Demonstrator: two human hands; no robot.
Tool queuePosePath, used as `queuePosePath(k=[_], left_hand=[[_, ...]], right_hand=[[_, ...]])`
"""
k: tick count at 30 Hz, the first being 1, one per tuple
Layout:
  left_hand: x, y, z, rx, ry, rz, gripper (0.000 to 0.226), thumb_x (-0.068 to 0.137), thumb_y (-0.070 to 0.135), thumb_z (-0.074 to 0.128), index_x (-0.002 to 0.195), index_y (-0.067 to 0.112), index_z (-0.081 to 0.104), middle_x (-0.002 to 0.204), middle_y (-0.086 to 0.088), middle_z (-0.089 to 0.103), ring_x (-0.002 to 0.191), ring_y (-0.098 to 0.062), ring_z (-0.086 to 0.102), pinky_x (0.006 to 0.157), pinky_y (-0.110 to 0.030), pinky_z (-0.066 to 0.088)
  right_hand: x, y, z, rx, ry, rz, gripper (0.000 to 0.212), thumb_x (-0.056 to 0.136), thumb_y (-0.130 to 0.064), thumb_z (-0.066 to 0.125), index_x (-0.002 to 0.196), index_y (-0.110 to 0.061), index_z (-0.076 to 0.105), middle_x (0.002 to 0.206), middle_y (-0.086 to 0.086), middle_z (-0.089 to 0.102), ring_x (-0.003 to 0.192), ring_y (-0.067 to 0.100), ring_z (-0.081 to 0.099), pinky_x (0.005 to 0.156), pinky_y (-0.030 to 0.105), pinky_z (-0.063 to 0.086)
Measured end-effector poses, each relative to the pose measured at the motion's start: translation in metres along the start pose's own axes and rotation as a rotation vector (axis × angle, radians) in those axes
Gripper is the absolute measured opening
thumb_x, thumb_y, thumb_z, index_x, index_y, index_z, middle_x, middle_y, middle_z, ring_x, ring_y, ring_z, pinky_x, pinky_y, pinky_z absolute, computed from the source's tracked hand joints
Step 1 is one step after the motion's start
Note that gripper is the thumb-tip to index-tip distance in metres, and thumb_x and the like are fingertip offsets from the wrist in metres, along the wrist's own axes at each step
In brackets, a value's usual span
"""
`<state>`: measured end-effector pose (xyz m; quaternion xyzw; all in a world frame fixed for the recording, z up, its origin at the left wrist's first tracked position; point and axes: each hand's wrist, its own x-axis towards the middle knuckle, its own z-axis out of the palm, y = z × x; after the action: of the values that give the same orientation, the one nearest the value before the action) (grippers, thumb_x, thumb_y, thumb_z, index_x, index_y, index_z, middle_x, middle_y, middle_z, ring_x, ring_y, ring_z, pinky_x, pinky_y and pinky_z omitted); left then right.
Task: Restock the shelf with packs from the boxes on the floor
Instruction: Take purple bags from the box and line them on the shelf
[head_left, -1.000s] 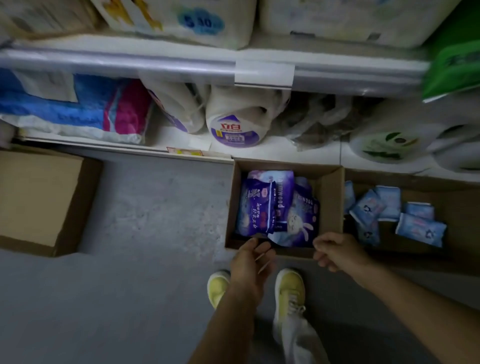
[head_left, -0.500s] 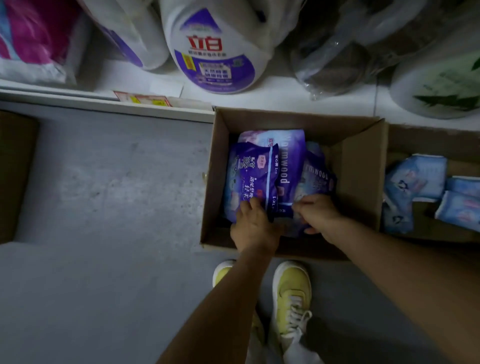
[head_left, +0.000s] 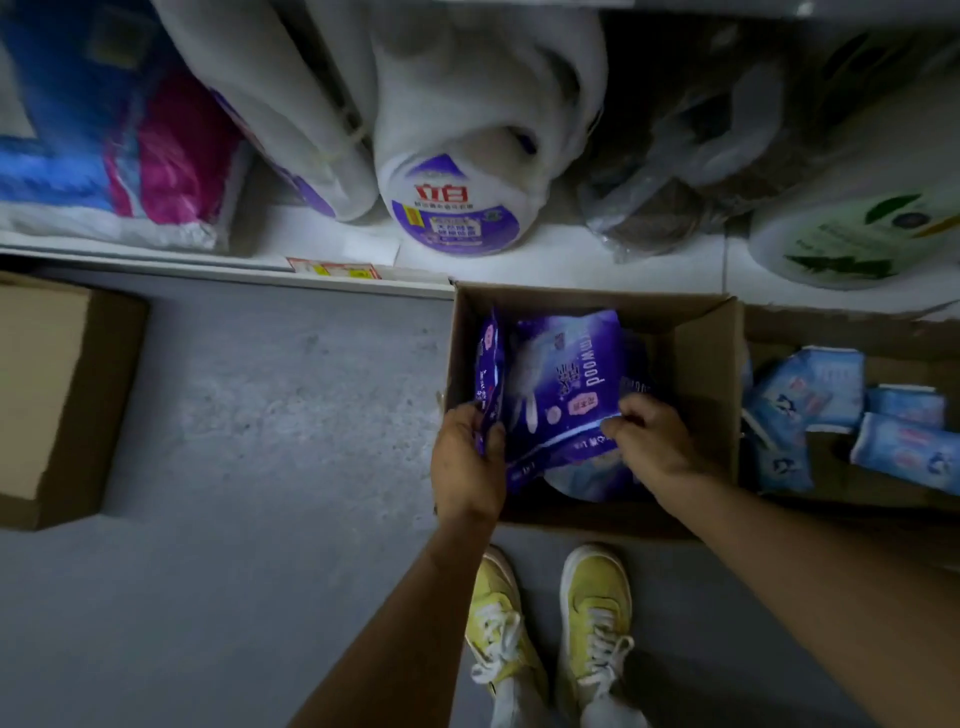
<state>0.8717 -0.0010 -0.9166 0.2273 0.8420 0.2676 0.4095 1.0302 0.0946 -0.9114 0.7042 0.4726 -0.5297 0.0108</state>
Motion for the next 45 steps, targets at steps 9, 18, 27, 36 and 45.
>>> queuePosePath(k=[9,18,27,36,45], left_hand=[[-0.073,0.09,-0.083,-0.229,-0.102,0.062,0.021,0.083,0.033,0.055,0.103,0.029,0.06,0.099,0.002,0.072,0.09,-0.022,0.071,0.079,-0.051,0.059],[-0.16,0.193,-0.186,-0.384,-0.025,0.206,0.013,0.088,-0.004,0.06,0.085,0.009,0.06,0.073,0.002,0.07,0.066,-0.005,0.065,0.063,-0.023,0.054],[-0.24,0.297,-0.291,-0.526,0.118,0.323,0.01,0.101,0.013,0.051,0.103,0.02,0.058,0.096,0.0,0.071,0.086,-0.015,0.068,0.074,-0.025,0.057],[-0.34,0.391,-0.342,-0.601,-0.09,0.575,0.008,0.102,0.012,0.048,0.102,0.005,0.053,0.077,-0.001,0.071,0.07,-0.012,0.068,0.059,-0.021,0.054],[-0.381,0.427,-0.381,-0.779,-0.063,0.54,0.014,0.101,0.016,0.053,0.088,0.011,0.051,0.075,-0.001,0.071,0.067,-0.011,0.068,0.059,-0.022,0.053]], right_hand=[[-0.101,-0.087,-0.096,0.153,-0.084,-0.113,0.009,0.091,-0.005,0.057,0.082,-0.006,0.058,0.095,0.014,0.065,0.094,0.031,0.063,0.085,0.051,0.054],[-0.225,-0.195,-0.19,0.009,-0.162,-0.359,0.016,0.084,0.003,0.06,0.07,-0.004,0.056,0.061,0.007,0.065,0.058,0.019,0.062,0.052,0.022,0.044],[-0.35,-0.296,-0.287,-0.077,-0.282,-0.62,0.011,0.086,-0.012,0.071,0.095,-0.011,0.066,0.088,0.009,0.075,0.08,0.027,0.072,0.074,0.037,0.057],[-0.462,-0.389,-0.3,-0.286,-0.18,-1.101,0.008,0.083,-0.005,0.073,0.085,-0.007,0.066,0.08,0.009,0.071,0.068,0.009,0.064,0.064,0.023,0.05],[-0.524,-0.439,-0.29,-0.569,0.004,-1.348,0.016,0.085,-0.021,0.069,0.079,-0.026,0.056,0.083,-0.006,0.064,0.08,0.014,0.062,0.076,0.038,0.052]])
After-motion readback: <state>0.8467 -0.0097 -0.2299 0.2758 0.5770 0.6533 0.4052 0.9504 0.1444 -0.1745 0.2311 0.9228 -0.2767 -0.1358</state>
